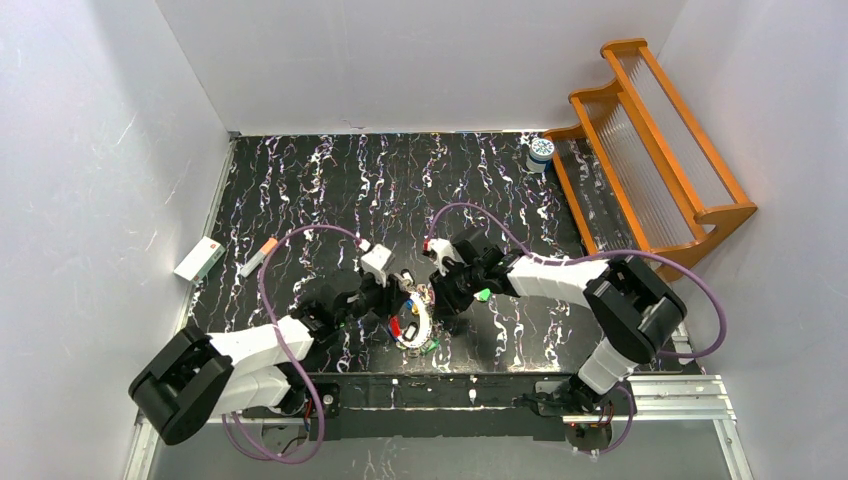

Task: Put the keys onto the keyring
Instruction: Adjust the keyring at the center of the board.

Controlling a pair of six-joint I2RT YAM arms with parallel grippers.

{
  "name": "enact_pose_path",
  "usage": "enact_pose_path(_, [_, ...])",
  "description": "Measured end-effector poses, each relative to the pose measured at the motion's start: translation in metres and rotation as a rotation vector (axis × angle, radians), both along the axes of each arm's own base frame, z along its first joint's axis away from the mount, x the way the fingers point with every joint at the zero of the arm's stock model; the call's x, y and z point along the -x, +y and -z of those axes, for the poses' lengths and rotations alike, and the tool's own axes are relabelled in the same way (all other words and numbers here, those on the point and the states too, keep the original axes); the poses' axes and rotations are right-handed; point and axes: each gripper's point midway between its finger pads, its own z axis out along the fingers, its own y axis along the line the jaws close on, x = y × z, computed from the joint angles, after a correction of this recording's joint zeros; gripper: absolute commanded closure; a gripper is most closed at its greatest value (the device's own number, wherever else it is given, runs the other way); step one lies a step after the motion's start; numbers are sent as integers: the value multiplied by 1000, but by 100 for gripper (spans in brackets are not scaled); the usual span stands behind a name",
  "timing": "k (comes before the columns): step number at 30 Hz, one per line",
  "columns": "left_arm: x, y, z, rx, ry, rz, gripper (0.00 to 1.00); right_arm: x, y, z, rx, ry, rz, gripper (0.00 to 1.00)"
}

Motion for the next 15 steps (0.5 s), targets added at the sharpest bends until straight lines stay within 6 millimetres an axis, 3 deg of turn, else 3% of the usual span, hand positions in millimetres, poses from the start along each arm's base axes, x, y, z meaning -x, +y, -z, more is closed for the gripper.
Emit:
enact_pose_path(7, [-15,38,15,-98,171,-308,53,15,6,16,2,89,-53,68])
enact_pose_path(15, [-3,60,41,-186,289,-414,54,29,38,15,-49,145,-136,68])
